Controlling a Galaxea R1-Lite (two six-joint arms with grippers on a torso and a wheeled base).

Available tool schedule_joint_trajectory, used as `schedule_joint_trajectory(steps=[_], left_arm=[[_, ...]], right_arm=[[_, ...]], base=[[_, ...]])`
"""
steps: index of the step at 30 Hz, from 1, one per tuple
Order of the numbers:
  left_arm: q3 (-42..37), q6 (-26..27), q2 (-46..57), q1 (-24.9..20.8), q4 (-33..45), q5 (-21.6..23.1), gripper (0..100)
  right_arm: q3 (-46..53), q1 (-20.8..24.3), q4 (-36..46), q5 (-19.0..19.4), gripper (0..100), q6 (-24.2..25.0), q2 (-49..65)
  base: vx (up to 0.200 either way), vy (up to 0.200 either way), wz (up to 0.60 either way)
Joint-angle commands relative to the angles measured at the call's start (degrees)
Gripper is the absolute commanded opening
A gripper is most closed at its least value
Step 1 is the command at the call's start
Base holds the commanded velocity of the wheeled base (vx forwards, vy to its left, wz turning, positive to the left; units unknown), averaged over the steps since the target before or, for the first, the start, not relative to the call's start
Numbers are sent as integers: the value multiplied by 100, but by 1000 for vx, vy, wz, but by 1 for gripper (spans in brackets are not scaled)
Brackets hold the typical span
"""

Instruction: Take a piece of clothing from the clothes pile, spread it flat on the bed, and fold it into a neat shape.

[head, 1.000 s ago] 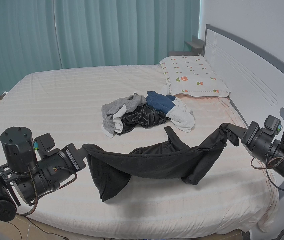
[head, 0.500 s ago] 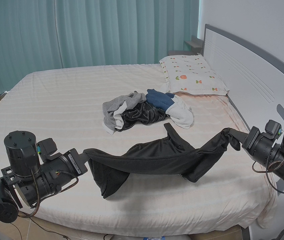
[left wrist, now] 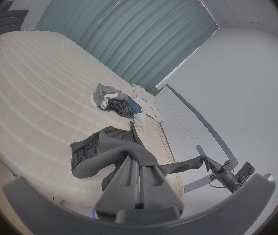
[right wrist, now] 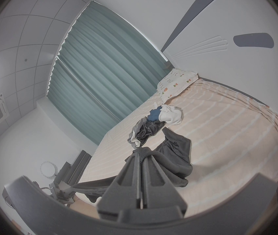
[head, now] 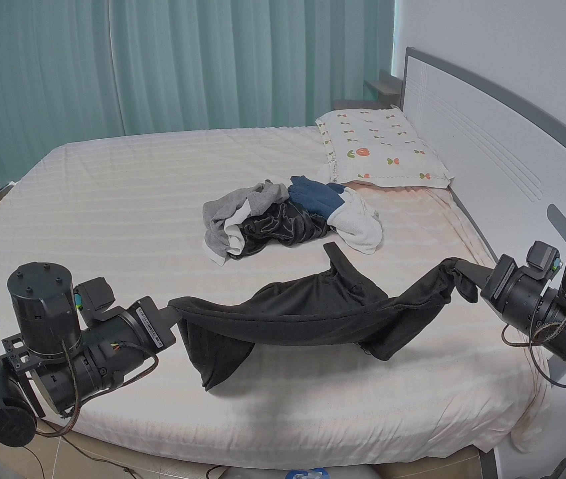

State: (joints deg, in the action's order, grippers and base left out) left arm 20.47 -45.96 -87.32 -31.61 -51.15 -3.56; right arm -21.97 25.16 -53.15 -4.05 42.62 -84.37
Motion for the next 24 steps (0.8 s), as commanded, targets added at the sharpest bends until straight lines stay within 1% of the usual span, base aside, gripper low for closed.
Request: schedule_joint_trajectory(steps=[1,7,11,24], left_arm=[[1,8,22,-3,0,13,0],[-17,34,189,-3,26,31,0],[-17,43,189,-82,35,-22,0],[-43,43,216,-91,35,-75,0]], right_arm=[[-1,6,-2,0,0,1,-9],[8,6,-2,0,0,1,-27],[8,6,-2,-8,0,1,-18],[-18,6,-11,-8,0,1,-18]], base=[[0,200,0],[0,200,0],[0,200,0],[0,200,0]])
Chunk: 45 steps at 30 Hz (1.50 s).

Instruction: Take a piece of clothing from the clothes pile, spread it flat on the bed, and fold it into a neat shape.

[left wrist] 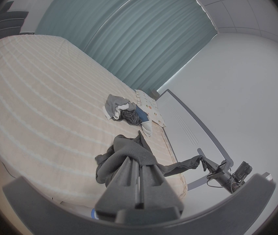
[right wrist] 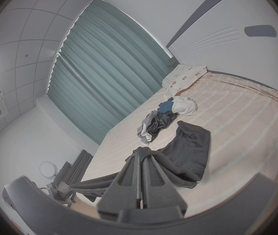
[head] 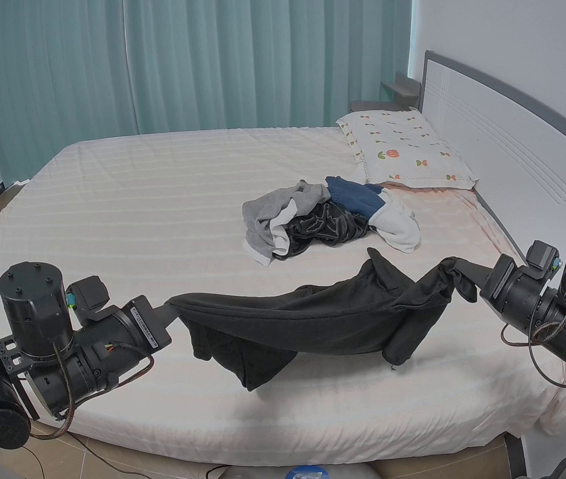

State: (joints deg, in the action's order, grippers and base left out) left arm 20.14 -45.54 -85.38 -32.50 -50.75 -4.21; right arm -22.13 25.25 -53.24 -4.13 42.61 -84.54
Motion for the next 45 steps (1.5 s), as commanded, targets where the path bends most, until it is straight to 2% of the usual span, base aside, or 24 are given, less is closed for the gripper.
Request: schedule_joint_trajectory(steps=[1,9,30,45], left_arm=[[-10,2,48,-2,-5,-54,0],[-19,54,101,-107,-14,-318,0],[-124,292,197,-99,-14,-344,0],[-133,309,285,-99,12,-344,0]], right_arm=[[-2,7,-3,0,0,2,17],[-2,-11,-3,-9,0,-7,69],[-11,-46,-11,0,0,-7,69],[68,-20,-310,0,0,-7,-10]], base=[[0,200,0],[0,200,0],[0,200,0],[0,200,0]])
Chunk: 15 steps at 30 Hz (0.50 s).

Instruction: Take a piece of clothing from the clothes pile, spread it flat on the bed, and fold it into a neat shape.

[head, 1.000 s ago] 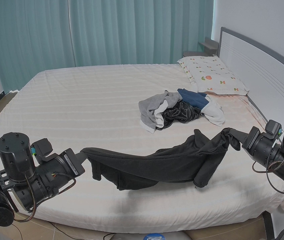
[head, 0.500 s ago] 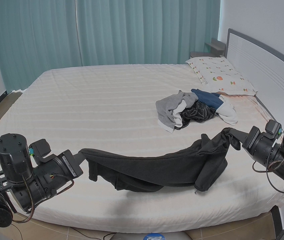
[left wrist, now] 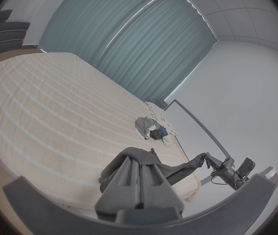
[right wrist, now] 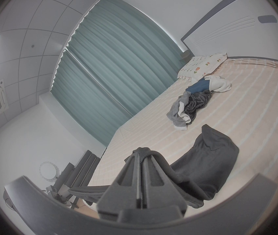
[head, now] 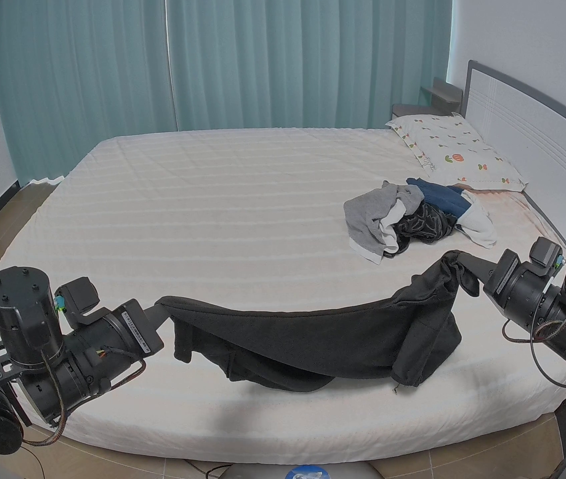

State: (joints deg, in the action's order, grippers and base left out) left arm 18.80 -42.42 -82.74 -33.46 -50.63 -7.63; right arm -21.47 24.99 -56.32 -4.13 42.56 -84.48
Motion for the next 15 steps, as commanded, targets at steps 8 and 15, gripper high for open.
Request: schedule_joint_trajectory(steps=[8,15], left_arm=[[-17,-3,38,-2,9,-2,0],[-25,-3,47,-2,0,-2,0]], right_arm=[[11,6,-2,0,0,7,2],[11,6,-2,0,0,-2,19]], base=[[0,200,0],[0,200,0]])
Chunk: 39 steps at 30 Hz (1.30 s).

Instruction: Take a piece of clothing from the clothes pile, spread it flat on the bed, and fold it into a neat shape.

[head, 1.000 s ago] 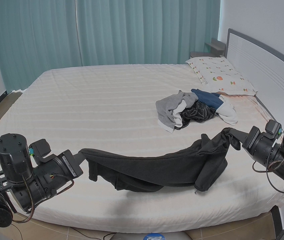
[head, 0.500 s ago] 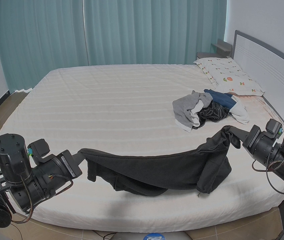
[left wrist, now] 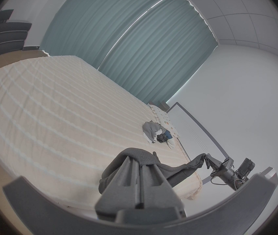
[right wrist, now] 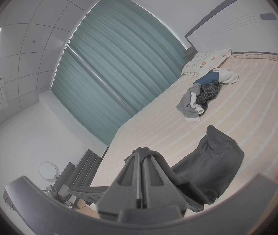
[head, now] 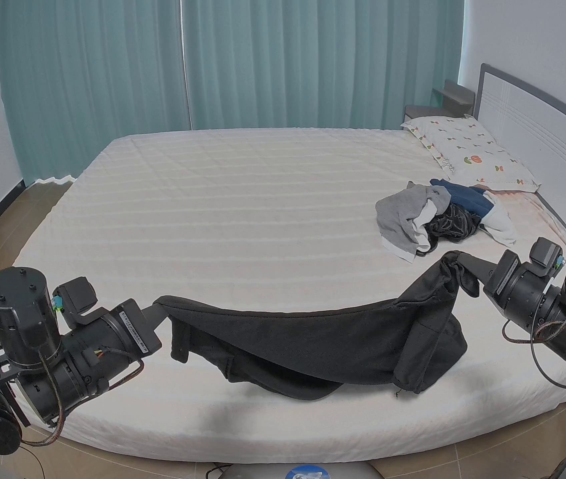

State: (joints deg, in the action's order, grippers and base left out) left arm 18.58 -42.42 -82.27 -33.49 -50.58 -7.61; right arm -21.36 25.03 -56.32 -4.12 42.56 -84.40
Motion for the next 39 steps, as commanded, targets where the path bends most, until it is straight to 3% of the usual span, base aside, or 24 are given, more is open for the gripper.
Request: schedule_joint_trajectory(steps=[1,7,28,39], left_arm=[[-3,-3,-8,0,-5,-4,0],[-3,-12,-17,0,-5,14,0],[-12,-12,-25,0,-5,14,0],[-126,-12,185,-439,-13,-65,0]], right_arm=[[0,11,-2,-1,0,7,11],[9,11,-2,8,0,7,11],[53,29,-2,8,0,-11,46],[106,55,25,-10,0,-81,433]], base=[[0,200,0],[0,200,0],[0,0,0],[-200,0,0]])
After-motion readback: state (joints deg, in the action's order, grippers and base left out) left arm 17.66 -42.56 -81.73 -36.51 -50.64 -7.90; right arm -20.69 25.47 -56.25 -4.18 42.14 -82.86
